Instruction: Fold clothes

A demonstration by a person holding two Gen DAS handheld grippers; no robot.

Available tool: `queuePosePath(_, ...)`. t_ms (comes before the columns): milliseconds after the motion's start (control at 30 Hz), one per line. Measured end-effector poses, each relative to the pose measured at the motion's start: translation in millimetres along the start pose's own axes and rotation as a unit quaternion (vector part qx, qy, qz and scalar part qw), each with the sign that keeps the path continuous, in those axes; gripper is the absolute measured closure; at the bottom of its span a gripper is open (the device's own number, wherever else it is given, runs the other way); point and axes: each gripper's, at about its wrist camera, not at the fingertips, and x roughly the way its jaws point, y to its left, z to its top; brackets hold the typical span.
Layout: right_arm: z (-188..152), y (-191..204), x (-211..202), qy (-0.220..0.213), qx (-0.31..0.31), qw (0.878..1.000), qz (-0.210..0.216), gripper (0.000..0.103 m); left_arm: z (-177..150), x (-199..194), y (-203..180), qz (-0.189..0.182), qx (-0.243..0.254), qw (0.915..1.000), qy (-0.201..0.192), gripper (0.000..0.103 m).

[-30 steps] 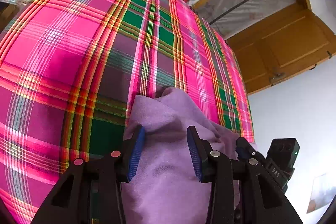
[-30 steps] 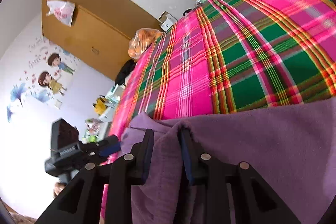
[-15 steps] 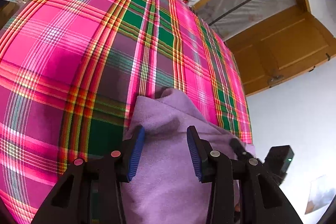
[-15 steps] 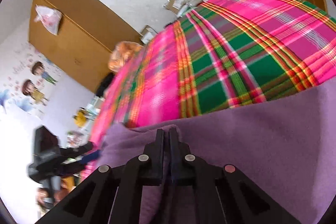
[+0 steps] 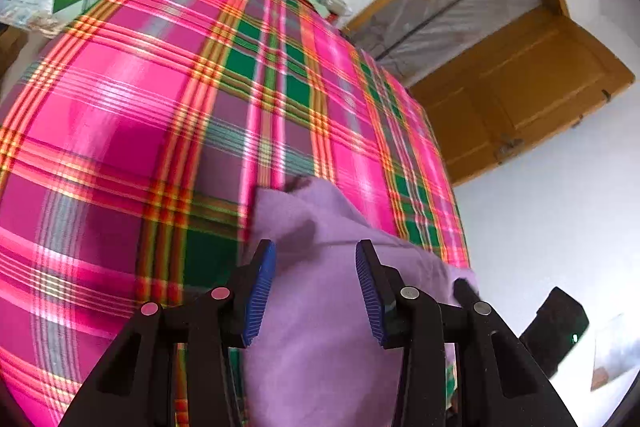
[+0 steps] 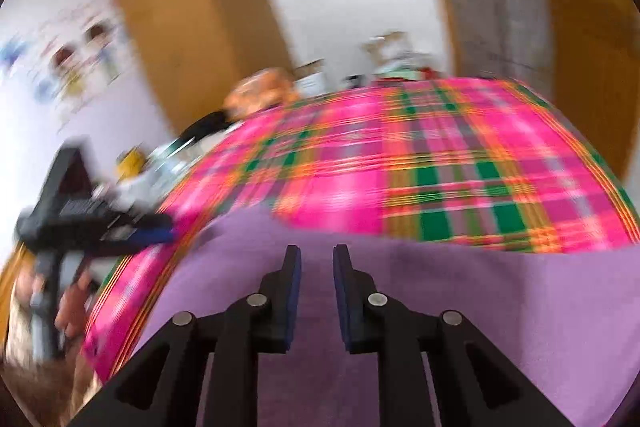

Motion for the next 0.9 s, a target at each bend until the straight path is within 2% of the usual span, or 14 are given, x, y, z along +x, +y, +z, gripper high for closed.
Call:
queuePosePath(100,-22.3,24.6,13.3,0.043,-0.037,0.998,0.032,0.086,-2.7,13.5,-7.1,0.002,0.024,0.9994,0.025,0.060)
queuePosePath(200,-41.1,33.6,25.2,0.081,-0.048,0.995,0.022,0.086,-1.3,29.4,-7.7,0.016,0.031,0.9987,0.037,0.060)
queuePosePath(400,-56.5,14.6,16.2,0.083,0.001,0.995,0.056,0.086,18.0,43.5,-0.9,0.009,0.019,0.9996,0.021,0.060)
queuePosePath(700,-56.5,21.2,15.6,0.096,-0.008,0.994,0.047,0.086,36.7,65.3,2.2,0.021,0.018,0.9994,0.022,0.060)
queuePosePath(800,-55.5,21.0,14.2,0.100,-0.008,0.994,0.040,0.086,39.5,59.3,6.1,0.020,-0.001,0.9994,0.027,0.060)
queuePosePath(900,-54.6,29.2,5.8,0.086,-0.020,0.996,0.031,0.082,37.5,42.4,10.8,0.035,0.003,0.9993,0.010,0.060)
